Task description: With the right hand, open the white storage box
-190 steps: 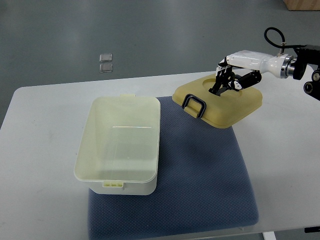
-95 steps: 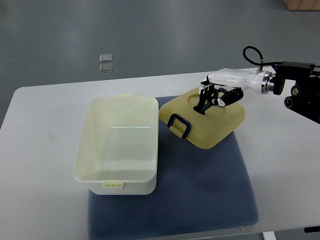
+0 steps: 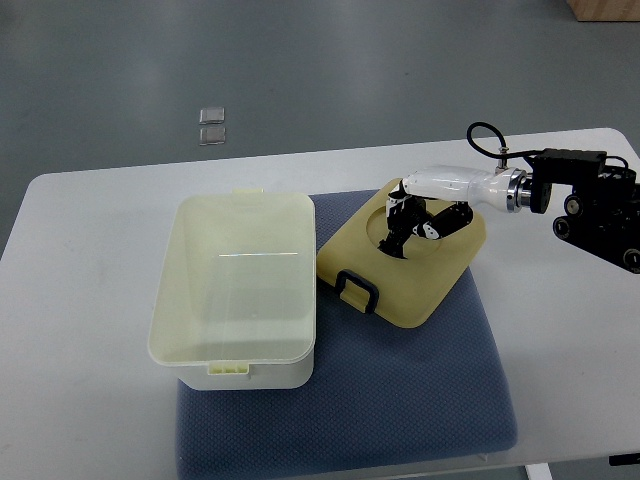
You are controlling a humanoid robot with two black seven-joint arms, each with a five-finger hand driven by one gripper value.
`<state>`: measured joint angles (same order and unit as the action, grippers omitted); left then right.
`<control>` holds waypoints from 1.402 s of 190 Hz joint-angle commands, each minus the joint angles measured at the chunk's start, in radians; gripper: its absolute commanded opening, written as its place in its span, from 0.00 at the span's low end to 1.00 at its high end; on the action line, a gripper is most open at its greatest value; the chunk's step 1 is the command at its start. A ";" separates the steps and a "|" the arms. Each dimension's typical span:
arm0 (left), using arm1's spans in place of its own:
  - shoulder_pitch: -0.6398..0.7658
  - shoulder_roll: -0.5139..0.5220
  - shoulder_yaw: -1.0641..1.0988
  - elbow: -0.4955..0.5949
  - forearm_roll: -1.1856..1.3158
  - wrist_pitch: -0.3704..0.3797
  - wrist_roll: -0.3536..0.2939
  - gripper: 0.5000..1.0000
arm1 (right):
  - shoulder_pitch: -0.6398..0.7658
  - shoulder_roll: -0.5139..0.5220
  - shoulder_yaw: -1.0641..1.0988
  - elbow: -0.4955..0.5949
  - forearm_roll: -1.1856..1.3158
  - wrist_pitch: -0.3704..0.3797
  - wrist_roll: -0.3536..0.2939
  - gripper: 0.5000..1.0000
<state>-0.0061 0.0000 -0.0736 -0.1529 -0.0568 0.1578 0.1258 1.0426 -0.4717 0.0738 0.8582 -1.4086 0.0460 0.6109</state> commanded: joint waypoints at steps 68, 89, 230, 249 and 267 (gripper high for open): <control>0.000 0.000 0.000 0.001 0.000 0.000 0.000 1.00 | -0.007 -0.007 0.017 0.001 0.099 0.006 0.000 0.78; 0.000 0.000 0.000 0.001 0.000 0.000 0.000 1.00 | -0.004 -0.013 0.027 0.001 0.217 0.008 0.000 0.79; 0.000 0.000 0.000 0.001 0.000 0.000 0.000 1.00 | -0.210 0.153 0.368 -0.123 1.133 -0.032 0.000 0.84; 0.000 0.000 0.000 0.000 0.000 0.000 0.000 1.00 | -0.216 0.177 0.397 -0.143 1.206 -0.020 0.000 0.84; 0.000 0.000 0.000 0.001 0.000 0.000 0.000 1.00 | -0.227 0.179 0.426 -0.148 1.269 -0.017 -0.016 0.84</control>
<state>-0.0061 0.0000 -0.0736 -0.1529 -0.0568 0.1578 0.1258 0.8255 -0.2988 0.4701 0.7185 -0.2085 0.0242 0.6108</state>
